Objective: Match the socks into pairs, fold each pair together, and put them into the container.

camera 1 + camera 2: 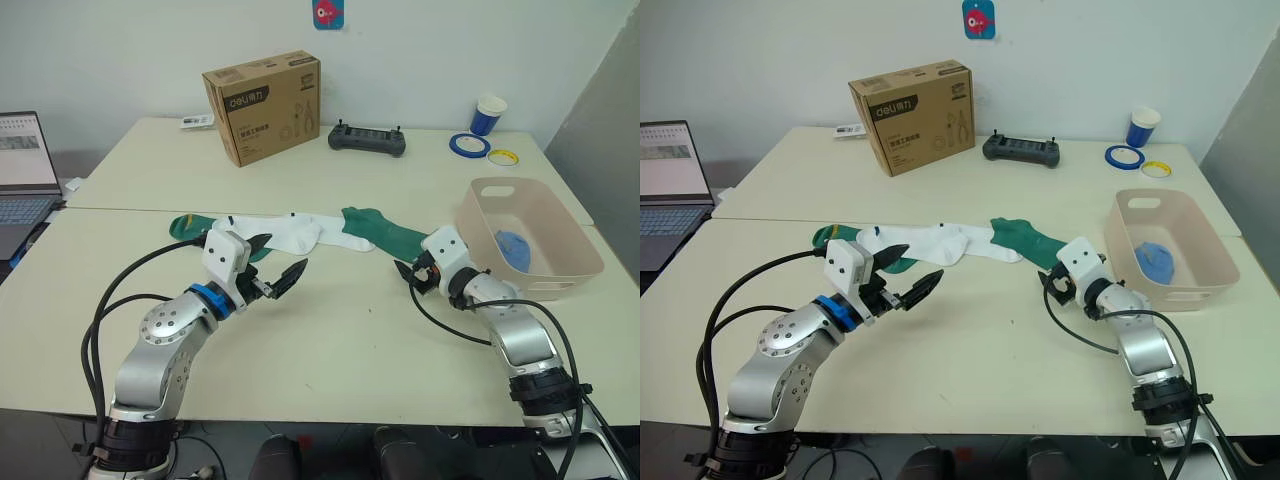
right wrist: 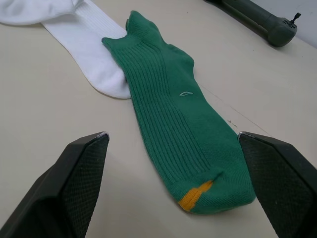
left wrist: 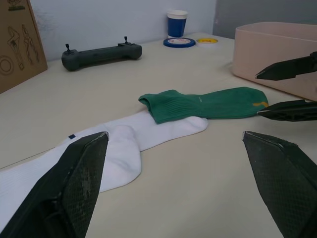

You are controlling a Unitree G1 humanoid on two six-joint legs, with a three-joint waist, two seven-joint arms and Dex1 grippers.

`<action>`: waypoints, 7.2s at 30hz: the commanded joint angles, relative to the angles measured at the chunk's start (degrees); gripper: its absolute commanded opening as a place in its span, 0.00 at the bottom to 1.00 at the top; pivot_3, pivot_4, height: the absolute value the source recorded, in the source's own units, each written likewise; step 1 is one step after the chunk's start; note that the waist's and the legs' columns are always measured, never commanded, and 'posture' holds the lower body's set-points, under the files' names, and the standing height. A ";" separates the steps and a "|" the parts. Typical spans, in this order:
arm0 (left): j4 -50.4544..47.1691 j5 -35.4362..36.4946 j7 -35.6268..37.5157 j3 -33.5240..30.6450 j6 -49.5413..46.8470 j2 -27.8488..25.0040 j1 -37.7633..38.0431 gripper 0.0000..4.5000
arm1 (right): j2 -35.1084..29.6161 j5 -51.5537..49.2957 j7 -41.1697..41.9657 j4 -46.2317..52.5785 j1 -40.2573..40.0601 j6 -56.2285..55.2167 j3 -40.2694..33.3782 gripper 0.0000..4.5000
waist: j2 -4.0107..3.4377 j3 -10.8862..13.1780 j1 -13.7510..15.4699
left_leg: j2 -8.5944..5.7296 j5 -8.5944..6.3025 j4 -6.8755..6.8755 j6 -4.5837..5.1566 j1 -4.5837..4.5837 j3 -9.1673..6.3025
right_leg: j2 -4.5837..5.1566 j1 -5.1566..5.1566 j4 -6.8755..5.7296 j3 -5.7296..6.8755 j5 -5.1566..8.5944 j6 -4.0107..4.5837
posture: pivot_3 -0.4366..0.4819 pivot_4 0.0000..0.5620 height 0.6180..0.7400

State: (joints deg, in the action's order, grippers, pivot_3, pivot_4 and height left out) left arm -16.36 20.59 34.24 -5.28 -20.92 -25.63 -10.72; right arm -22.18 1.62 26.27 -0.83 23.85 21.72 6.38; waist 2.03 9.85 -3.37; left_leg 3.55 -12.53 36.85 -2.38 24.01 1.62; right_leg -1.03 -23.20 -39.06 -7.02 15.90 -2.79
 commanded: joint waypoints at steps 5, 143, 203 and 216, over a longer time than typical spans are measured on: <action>4.99 -5.37 -1.89 2.41 3.56 0.44 -3.68 1.00 | 0.67 -0.31 1.09 1.46 1.83 -2.37 0.22 1.00 | 0.00 0.00 0.03 | -0.01 0.00 0.03 0.00 0.00 0.00 | 0.00 0.00 0.00 -0.01 0.04 -0.09 | 0.48 0.27 1.00; 1.06 4.90 31.49 8.66 -8.50 -27.95 5.95 0.35 | -4.59 -21.75 23.60 -2.99 11.13 18.09 6.77 0.63 | 0.16 0.25 -1.32 | 0.08 -0.02 -0.26 0.03 0.03 0.02 | 0.06 -0.19 0.06 0.13 0.41 0.08 | 0.48 0.27 1.00; 15.53 -3.86 32.57 13.36 -6.08 -22.72 -7.37 0.48 | -9.26 -36.16 14.07 19.48 -7.00 41.09 -13.62 0.46 | 0.15 0.20 -0.92 | -0.01 -0.01 -0.61 0.02 -0.08 -0.11 | 0.03 -0.09 0.07 0.14 0.49 0.00 | 0.48 0.27 1.00; -3.48 10.24 19.80 0.80 -24.86 -18.76 13.88 0.55 | -7.19 -40.59 15.73 13.42 -5.00 42.16 -11.52 0.61 | 0.17 0.18 -1.29 | 0.02 -0.01 -0.64 0.02 -0.12 -0.18 | 0.03 -0.05 0.06 0.16 0.50 0.01 | 0.48 0.27 1.00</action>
State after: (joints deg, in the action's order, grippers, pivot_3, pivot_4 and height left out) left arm -18.58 31.22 55.61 -5.45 -44.96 -45.02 1.61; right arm -29.47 -38.42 41.94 12.69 17.19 65.18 -5.27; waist 2.20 10.03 -4.66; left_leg 3.56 -12.54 36.21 -2.36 23.86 1.50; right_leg -0.98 -23.24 -39.00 -6.90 16.39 -2.79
